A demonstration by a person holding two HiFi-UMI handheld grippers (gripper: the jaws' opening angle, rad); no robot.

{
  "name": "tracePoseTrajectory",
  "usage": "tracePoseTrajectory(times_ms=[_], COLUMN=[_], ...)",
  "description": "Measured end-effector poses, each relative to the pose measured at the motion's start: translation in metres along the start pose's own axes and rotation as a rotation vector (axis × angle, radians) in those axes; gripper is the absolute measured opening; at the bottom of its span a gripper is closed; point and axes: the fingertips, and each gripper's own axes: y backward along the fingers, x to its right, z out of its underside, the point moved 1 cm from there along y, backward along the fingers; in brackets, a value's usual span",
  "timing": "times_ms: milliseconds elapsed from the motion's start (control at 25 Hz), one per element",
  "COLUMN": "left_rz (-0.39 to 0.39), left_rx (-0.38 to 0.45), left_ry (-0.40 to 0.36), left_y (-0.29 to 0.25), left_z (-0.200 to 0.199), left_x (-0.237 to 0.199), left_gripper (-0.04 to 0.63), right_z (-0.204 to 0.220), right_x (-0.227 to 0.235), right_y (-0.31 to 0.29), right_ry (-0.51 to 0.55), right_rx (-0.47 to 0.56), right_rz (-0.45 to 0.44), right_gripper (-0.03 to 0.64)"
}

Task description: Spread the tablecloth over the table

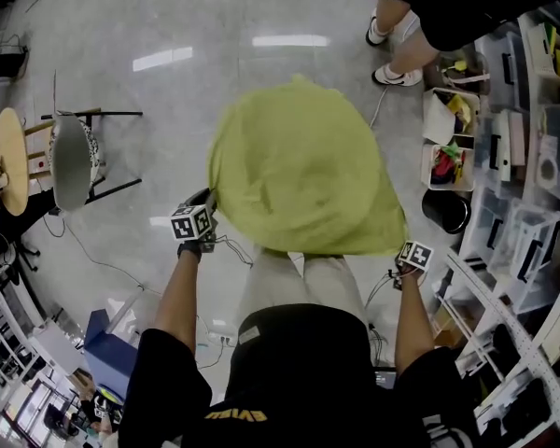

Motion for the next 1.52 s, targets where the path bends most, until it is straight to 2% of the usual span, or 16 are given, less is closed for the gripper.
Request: tracePoseTrajectory(times_ms=[40,80,240,320,400,480,600,720,880,960,1040,1160,1320,1400,1520], left_rz=[-0.021,-0.041,-0.115,-0.187,-0.251,-0.265,-0.251,-0.201,-0.105,-0.045,0.015,0.069,0.093,0.109,0.108], left_rx=[0.015,0.028,0.059,0.069,0.084,0.104,0.13,0.162,0.275,0.373,0.482,0.609,0.751,0.811,0.883], left_ry=[0.019,0.044,0.136,0.174,0.221,0.264,0.263,0.227,0.106,0.052,0.005,-0.056,-0.121,-0.176,-0.279], left_y=[0.004,0.008,0.014,0.02,0.031,0.045,0.074,0.095,0.13,0.168,0.213,0.278,0.35,0.379,0.421], left_z=[0.002,0.005,0.019,0.021,0.02,0.023,0.038,0.05,0.053,0.054,0.052,0.053,0.051,0.052,0.056], left_x=[-0.004,-0.006,-0.018,-0.028,-0.04,-0.048,-0.053,-0.043,-0.008,0.016,0.037,0.06,0.092,0.114,0.153], left_gripper=[0.032,0.023,0.023,0.025,0.026,0.026,0.026,0.026,0.026,0.026,0.025,0.025,0.023,0.021,0.021], right_z=[-0.002,-0.004,-0.012,-0.017,-0.021,-0.022,-0.014,-0.008,-0.012,-0.007,-0.002,0.018,0.052,0.076,0.113], right_x=[-0.003,-0.005,-0.012,-0.018,-0.021,-0.022,-0.025,-0.025,-0.047,-0.068,-0.101,-0.158,-0.214,-0.233,-0.248], right_y=[-0.001,-0.003,-0.004,-0.001,0.005,0.013,0.03,0.049,0.093,0.128,0.175,0.259,0.369,0.414,0.468], right_ry=[0.008,0.018,0.053,0.064,0.057,0.036,0.008,0.005,0.012,-0.013,-0.038,0.048,0.173,0.234,0.318], right_rx=[-0.003,-0.007,-0.004,0.008,0.023,0.046,0.095,0.154,0.326,0.431,0.562,0.774,1.04,1.141,1.254], right_rz=[-0.015,-0.028,-0.052,-0.062,-0.077,-0.085,-0.086,-0.042,-0.044,-0.097,-0.186,-0.286,-0.394,-0.431,-0.479], right_gripper=[0.015,0.017,0.017,0.023,0.056,0.103,0.141,0.15,0.133,0.135,0.133,0.101,0.046,0.009,0.002])
